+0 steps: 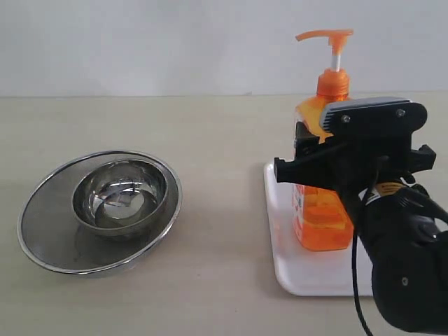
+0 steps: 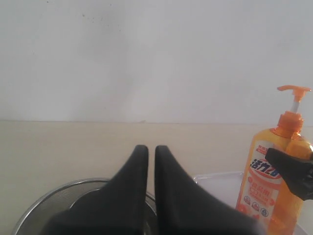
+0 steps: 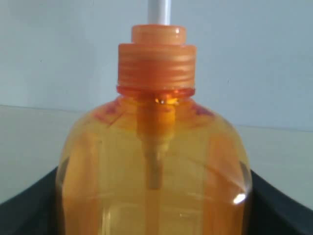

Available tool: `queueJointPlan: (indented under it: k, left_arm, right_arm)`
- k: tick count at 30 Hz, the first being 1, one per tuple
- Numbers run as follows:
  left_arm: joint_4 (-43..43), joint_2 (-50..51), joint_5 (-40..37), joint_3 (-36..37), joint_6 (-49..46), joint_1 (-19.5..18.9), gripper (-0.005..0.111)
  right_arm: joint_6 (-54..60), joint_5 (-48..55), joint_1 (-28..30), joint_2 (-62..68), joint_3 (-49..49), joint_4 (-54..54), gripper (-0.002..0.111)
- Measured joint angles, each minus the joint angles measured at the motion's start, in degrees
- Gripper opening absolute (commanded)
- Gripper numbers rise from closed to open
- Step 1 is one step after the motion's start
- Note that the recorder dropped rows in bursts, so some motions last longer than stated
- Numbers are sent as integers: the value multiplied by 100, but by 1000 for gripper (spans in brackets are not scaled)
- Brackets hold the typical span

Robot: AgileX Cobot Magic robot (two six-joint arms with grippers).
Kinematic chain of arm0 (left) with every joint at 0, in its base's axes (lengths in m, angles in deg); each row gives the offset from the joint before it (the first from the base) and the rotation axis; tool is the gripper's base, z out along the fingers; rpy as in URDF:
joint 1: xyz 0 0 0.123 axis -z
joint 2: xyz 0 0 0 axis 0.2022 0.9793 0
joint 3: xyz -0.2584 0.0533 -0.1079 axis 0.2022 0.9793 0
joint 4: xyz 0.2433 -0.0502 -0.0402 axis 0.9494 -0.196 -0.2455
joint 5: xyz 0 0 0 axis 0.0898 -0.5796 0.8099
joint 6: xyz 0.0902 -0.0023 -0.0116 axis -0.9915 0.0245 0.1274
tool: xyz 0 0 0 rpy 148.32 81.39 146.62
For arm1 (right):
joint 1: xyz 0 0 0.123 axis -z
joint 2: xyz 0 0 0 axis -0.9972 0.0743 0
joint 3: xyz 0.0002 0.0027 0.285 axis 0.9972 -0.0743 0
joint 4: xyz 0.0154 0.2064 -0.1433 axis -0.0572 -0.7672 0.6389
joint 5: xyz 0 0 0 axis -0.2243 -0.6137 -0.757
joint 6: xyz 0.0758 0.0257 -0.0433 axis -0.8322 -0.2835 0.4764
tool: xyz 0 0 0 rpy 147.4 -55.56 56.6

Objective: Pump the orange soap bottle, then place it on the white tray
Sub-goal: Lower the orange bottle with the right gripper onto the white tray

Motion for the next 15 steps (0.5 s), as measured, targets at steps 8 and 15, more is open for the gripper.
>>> queueJointPlan:
  k: [8,15]
  left_arm:
    - [0,0,0,0,-73,0,5]
    - [0,0,0,0,-94,0,5]
  right_arm:
    - [-122,-262,0,198,13,0,0]
    - [-149,-346,0,264,35,0,0]
